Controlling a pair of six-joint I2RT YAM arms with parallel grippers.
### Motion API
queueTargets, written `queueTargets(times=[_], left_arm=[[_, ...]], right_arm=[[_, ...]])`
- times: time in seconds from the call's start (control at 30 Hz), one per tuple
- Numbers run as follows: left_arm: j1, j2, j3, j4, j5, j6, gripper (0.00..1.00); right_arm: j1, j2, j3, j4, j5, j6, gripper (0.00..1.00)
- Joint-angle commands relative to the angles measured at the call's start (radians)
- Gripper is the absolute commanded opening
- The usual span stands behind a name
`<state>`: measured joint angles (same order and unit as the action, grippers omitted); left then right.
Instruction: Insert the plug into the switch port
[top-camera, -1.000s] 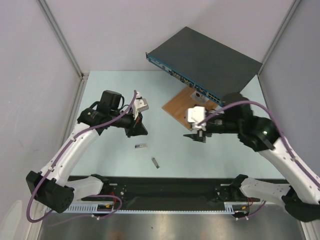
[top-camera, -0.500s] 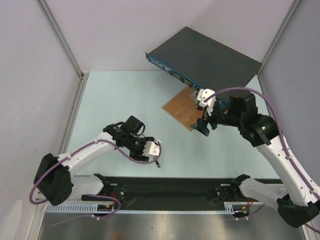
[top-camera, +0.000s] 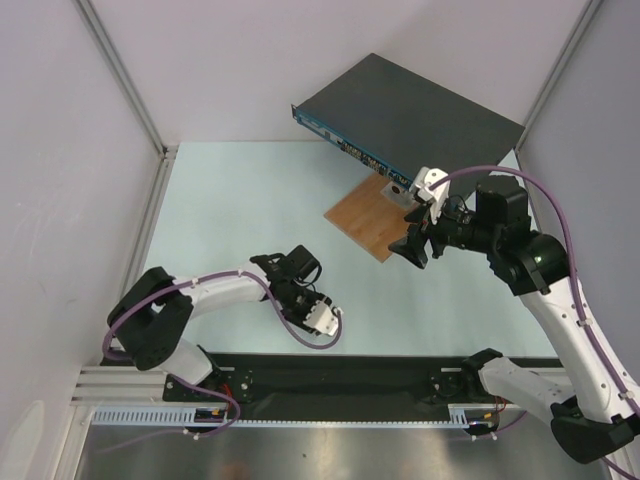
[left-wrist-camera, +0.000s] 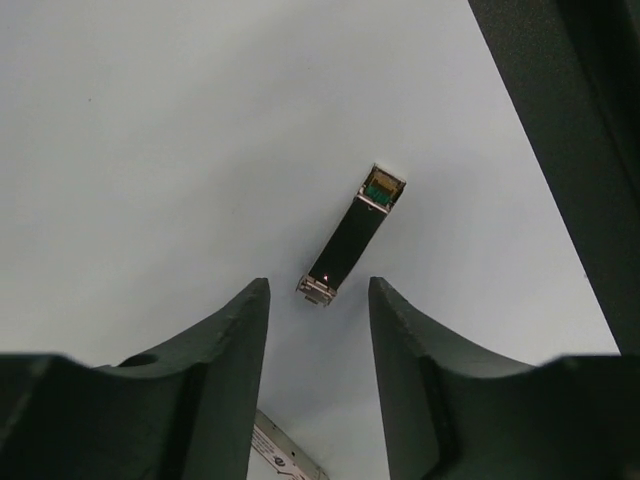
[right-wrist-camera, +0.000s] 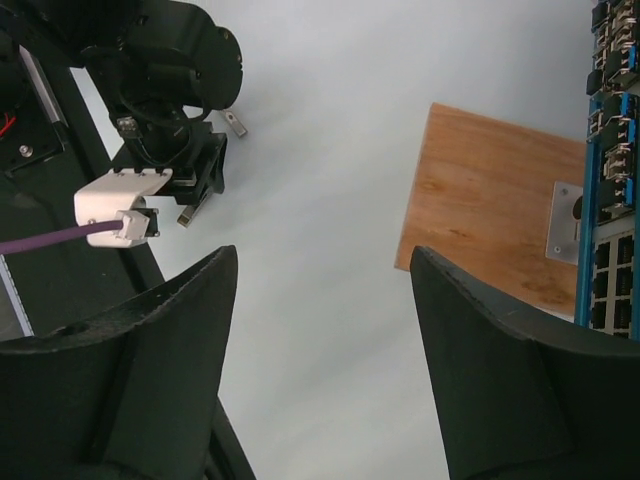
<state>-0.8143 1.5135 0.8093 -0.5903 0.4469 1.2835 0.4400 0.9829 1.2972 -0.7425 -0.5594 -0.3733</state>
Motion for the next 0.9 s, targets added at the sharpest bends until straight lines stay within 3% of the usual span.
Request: queueTargets(times=[0.0, 0.2, 0.47, 0.53, 0.67, 0.8, 0.87], left_arm=[[-0.020, 0.033, 0.001, 0.023, 0.023, 0.069, 0.47], [-0.029, 0.096, 0.047, -0.049, 0.012, 0.088, 0.38], [-0.022, 0.036, 0.087, -0.121, -0.005, 0.008, 0.08], [-0.011, -0.013, 0.096, -0.140, 0.007, -0.079, 0.00], [0.039, -0.200, 0.184, -0.151, 0.076, -0.292, 0.00], [0.043, -0.332, 0.266, -0.076, 0.017, -0.637, 0.00], [0.043, -0.357, 0.324, -0.046, -0.022, -0.735, 0.00]], right_arm=[[-0.017, -0.013, -0.004, 0.014, -0.027, 0.030, 0.73], [-0.035, -0.013, -0.012, 0.020, -0.042, 0.056, 0.66], [-0.107, -0.003, -0.006, 0.049, -0.103, 0.148, 0.63], [-0.124, 0.013, 0.001, 0.060, -0.135, 0.184, 0.63], [-0.175, 0.046, 0.042, 0.107, -0.200, 0.325, 0.62], [-0.193, 0.091, 0.063, 0.193, -0.269, 0.483, 0.70], [-0.192, 0.114, 0.063, 0.265, -0.318, 0.554, 0.73]])
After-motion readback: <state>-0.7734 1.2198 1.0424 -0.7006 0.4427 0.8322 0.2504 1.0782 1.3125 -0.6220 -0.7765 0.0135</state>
